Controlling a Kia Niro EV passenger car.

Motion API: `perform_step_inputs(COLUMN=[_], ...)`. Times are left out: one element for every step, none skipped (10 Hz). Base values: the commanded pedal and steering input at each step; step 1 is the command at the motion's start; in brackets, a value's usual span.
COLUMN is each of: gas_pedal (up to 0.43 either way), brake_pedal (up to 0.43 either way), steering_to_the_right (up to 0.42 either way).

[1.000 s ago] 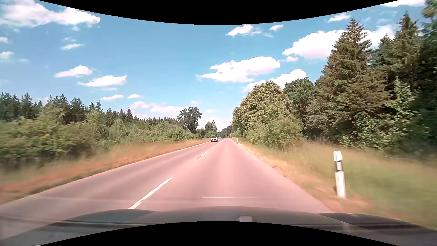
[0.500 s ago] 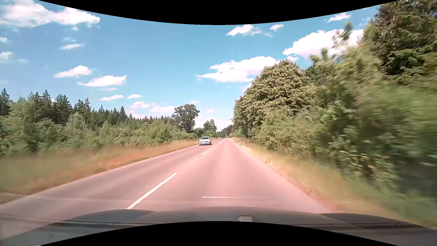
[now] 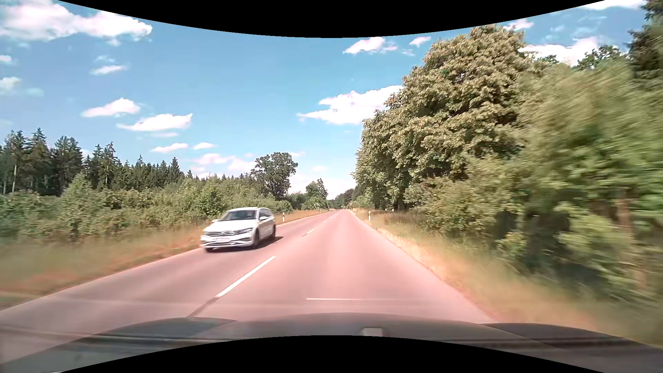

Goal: Follow the waypoints while adhering to traffic rules and regulations

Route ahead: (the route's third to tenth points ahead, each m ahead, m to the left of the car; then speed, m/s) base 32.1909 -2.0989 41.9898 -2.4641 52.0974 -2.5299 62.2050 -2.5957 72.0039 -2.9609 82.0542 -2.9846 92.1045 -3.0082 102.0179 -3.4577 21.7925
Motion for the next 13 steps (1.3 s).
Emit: perform_step_inputs(gas_pedal=[0.209,0.209,0.209,0.209,0.209,0.209,0.209,0.209,0.209,0.209,0.209,0.209,0.220], brake_pedal=[0.000,0.000,0.000,0.000,0.000,0.000,0.000,0.000,0.000,0.000,0.000,0.000,0.000], steering_to_the_right=[-0.001,-0.001,-0.001,-0.001,-0.001,-0.002,-0.002,-0.003,-0.003,-0.003,-0.003,-0.003,-0.003])
